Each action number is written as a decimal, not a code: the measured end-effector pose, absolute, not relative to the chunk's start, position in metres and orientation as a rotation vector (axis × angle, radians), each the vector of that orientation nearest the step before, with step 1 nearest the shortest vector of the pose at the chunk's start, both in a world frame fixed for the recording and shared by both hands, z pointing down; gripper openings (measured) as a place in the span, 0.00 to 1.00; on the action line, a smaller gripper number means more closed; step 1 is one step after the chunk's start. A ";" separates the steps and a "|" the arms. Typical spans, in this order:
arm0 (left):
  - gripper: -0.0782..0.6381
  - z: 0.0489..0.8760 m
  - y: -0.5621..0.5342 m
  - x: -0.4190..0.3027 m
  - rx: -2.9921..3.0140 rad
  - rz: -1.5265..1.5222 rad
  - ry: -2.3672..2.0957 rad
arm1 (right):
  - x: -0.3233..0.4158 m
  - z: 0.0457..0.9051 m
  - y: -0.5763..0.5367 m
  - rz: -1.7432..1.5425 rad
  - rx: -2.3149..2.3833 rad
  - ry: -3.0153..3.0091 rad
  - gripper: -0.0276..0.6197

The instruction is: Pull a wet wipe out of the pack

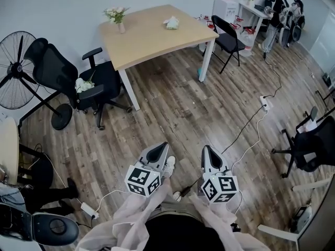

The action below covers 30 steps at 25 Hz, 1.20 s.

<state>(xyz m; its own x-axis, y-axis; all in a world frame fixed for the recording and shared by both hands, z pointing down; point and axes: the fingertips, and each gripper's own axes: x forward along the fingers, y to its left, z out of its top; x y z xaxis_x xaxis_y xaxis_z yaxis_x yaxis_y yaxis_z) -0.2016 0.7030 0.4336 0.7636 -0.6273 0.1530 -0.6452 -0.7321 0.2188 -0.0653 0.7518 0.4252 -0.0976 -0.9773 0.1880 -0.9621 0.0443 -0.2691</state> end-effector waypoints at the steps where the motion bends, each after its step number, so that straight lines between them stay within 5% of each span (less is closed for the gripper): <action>1: 0.12 0.433 0.698 -0.199 2.700 0.099 -0.997 | -0.063 0.425 0.746 -0.511 -2.078 2.238 0.06; 30: 0.12 0.421 0.483 -0.158 2.689 0.141 -1.020 | -0.023 0.425 0.534 -0.560 -2.103 2.247 0.06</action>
